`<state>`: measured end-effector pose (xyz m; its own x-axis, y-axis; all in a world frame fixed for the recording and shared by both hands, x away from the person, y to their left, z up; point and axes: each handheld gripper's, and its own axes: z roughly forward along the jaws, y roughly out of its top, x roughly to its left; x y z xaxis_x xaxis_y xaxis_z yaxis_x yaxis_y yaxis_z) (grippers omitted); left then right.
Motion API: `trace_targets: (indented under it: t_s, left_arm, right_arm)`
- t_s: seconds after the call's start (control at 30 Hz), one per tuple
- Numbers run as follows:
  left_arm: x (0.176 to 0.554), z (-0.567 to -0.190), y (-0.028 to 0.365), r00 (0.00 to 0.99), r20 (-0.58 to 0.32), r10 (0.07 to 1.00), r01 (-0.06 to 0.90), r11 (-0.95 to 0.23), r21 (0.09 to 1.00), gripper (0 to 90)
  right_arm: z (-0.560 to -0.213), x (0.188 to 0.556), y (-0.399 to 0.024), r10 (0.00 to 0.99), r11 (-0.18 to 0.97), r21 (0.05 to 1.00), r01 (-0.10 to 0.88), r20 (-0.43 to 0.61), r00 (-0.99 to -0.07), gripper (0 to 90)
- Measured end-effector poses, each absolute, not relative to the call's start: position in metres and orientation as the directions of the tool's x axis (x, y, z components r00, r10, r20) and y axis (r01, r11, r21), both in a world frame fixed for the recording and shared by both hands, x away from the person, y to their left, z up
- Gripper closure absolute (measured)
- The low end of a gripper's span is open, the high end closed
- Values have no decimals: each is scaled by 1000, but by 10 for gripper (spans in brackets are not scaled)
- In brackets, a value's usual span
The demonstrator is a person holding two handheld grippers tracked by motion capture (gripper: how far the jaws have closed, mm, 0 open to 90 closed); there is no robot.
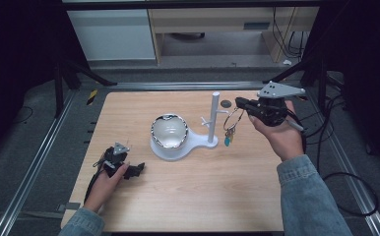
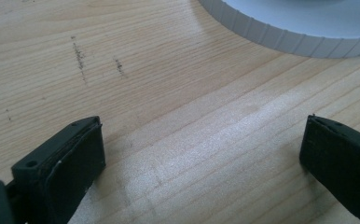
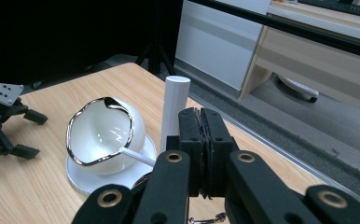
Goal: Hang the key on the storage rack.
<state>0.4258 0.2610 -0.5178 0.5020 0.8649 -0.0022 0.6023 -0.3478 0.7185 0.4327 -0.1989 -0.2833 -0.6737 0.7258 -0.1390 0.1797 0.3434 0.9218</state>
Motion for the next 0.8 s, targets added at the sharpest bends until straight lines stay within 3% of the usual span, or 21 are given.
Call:
trace_targets:
  t_s: [0.8]
  left_arm:
    - [426,-518,261,501,-3,865,603,-347,719,0]
  right_arm:
    - [-295,459,-182,725,339,918,206,-115,-679,889]
